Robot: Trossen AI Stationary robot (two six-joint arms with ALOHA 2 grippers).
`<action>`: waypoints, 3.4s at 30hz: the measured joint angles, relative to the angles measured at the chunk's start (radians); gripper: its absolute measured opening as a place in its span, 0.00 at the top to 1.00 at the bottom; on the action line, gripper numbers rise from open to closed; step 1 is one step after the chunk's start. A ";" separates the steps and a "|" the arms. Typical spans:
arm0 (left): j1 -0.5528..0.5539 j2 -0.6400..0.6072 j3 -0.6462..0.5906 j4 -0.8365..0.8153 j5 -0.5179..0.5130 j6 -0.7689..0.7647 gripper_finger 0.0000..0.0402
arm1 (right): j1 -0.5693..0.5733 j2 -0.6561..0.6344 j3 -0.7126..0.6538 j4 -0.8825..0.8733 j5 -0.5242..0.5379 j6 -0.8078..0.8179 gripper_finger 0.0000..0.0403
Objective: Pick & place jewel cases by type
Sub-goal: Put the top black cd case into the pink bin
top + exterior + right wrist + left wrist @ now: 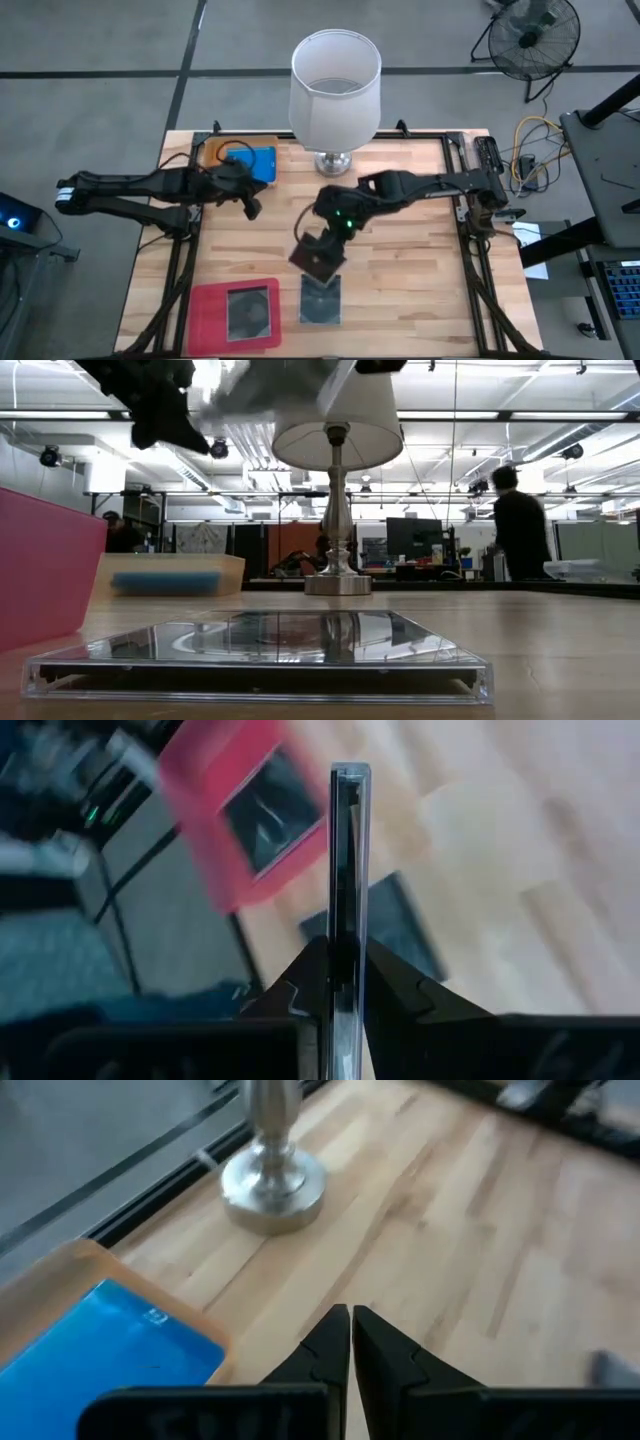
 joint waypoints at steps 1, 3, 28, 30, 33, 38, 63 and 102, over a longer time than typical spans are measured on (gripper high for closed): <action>-0.004 -0.023 0.000 0.007 0.014 0.004 1.00 | 0.010 0.000 0.000 0.007 -0.012 -0.001 0.93; -0.013 -0.074 0.000 0.025 0.069 0.029 1.00 | 0.020 0.001 -0.005 0.056 -0.040 -0.005 0.93; -0.021 -0.454 0.054 0.002 0.296 0.095 1.00 | -0.028 0.346 0.230 0.494 -0.484 -0.041 0.93; -0.021 -0.442 0.053 -0.015 0.296 0.094 1.00 | -0.035 0.403 0.298 0.494 -0.518 -0.050 0.93; -0.021 -0.425 0.052 -0.017 0.297 0.094 1.00 | -0.044 0.465 0.348 0.537 -0.559 -0.065 0.93; -0.021 -0.420 0.052 -0.013 0.296 0.095 1.00 | -0.056 0.514 0.336 0.576 -0.585 -0.093 0.93; -0.021 -0.407 0.051 -0.013 0.297 0.091 1.00 | -0.066 0.641 0.340 0.677 -0.592 -0.238 0.93; -0.021 -0.358 0.122 -0.113 0.336 -0.015 1.00 | -0.072 0.481 0.329 0.513 -0.612 -0.289 0.93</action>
